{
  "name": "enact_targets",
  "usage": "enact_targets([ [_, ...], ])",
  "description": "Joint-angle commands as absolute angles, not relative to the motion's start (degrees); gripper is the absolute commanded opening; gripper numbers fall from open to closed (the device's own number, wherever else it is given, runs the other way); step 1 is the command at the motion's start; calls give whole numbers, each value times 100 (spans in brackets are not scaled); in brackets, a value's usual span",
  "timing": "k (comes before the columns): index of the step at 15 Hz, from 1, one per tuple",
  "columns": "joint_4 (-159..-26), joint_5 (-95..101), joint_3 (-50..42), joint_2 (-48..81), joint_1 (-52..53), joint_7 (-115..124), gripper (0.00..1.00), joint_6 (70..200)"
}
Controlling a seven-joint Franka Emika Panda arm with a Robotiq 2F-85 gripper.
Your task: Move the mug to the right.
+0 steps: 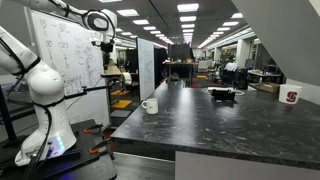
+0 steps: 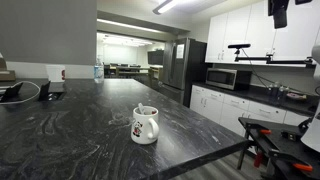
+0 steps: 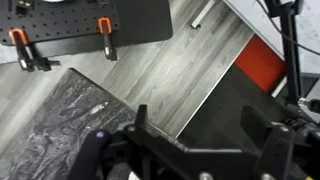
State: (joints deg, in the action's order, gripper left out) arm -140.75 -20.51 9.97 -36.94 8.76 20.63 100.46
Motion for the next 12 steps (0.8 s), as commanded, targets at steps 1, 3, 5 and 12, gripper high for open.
enact_targets([
  [1, -14059, -2102, 1090, -3703, 754, 2010, 100, 10010],
  [3, -14059, -2102, 1090, -3703, 753, 2009, 100, 10010],
  [5, -14059, -2102, 1090, -3703, 753, 2009, 100, 10010],
  [12, -14031, -1661, 1299, -3322, 391, 2241, 100, 11176],
])
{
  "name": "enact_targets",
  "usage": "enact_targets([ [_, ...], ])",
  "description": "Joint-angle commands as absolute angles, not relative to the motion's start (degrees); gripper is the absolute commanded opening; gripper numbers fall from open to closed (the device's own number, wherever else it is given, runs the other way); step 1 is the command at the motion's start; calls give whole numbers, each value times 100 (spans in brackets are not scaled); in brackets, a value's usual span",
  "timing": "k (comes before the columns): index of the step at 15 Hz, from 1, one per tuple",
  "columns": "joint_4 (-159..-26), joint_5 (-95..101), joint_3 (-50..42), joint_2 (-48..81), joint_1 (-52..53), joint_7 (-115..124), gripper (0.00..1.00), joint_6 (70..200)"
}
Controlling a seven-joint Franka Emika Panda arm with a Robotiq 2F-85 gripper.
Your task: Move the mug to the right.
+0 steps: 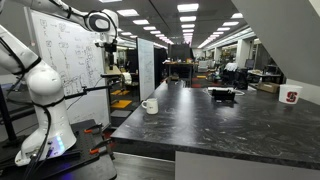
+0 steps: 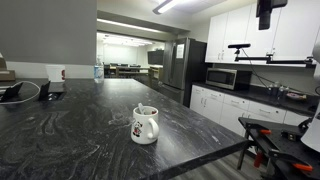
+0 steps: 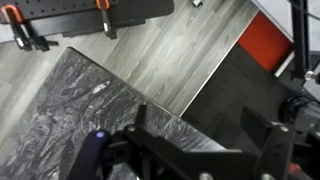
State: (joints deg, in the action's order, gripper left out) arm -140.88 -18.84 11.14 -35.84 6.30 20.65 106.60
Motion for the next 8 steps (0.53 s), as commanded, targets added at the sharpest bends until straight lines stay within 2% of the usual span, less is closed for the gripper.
enact_targets([
  [1, -14014, -1562, 1319, -3194, 325, 2296, 100, 11422],
  [8, -13892, -1234, 1130, -1756, -71, 2797, 100, 13224],
])
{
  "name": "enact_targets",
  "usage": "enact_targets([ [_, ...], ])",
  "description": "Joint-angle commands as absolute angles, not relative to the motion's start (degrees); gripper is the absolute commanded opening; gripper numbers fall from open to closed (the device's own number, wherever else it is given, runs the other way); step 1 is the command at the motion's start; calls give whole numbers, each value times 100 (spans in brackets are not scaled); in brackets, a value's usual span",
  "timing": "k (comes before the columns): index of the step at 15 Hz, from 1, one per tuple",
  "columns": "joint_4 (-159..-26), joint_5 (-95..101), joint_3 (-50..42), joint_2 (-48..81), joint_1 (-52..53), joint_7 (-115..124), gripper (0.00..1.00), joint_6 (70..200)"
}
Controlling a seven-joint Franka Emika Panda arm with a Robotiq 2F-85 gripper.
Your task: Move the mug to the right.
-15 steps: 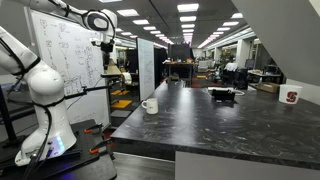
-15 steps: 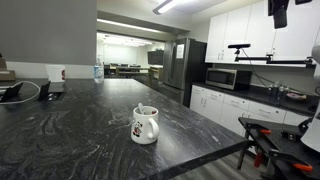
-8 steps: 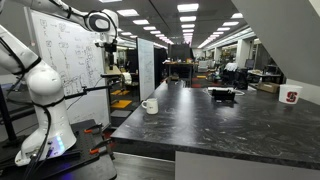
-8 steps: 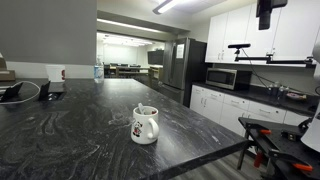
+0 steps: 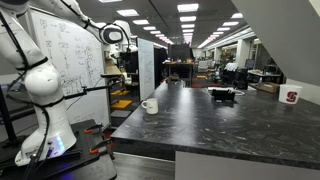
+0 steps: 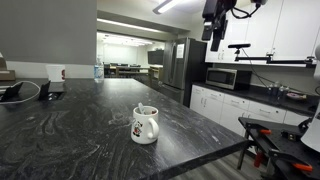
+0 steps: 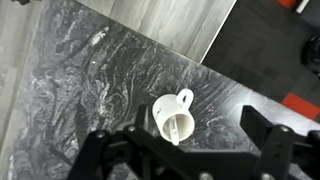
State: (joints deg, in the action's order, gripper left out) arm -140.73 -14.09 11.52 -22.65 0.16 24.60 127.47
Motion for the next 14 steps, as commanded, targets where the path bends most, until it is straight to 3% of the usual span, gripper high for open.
enact_targets([
  [1, -13867, -1163, 1109, -1522, -120, 2904, 100, 13582],
  [5, -13578, -695, 965, -600, -255, 3422, 100, 14575],
  [14, -12504, -507, 333, 1341, 225, 3712, 100, 14579],
])
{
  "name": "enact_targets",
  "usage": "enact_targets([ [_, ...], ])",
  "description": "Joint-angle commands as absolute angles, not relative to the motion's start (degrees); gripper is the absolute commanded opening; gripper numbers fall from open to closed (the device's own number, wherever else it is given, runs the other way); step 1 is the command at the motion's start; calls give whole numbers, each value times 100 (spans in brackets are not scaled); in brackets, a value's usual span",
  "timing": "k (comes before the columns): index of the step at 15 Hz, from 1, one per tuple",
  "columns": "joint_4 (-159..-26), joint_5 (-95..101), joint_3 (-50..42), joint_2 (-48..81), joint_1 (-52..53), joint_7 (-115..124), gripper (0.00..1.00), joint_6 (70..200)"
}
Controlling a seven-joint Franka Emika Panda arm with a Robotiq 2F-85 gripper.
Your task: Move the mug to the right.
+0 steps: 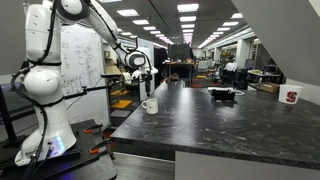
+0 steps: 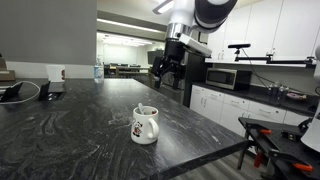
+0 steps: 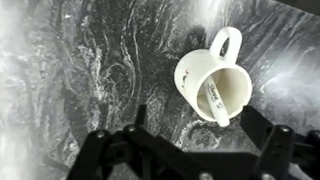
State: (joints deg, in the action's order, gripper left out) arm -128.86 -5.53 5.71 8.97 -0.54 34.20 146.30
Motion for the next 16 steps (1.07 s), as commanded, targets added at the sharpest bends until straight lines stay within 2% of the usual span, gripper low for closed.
enact_targets([
  [1, -12397, -462, 250, 1506, 318, 3782, 100, 14595],
  [12, -11493, -521, -348, 2720, 1087, 4323, 100, 14358],
  [13, -11456, -530, -368, 2756, 1112, 4321, 97, 14327],
  [14, -11442, -544, -384, 2775, 1132, 4325, 90, 14296],
  [16, -11434, -559, -402, 2800, 1156, 4324, 69, 14262],
])
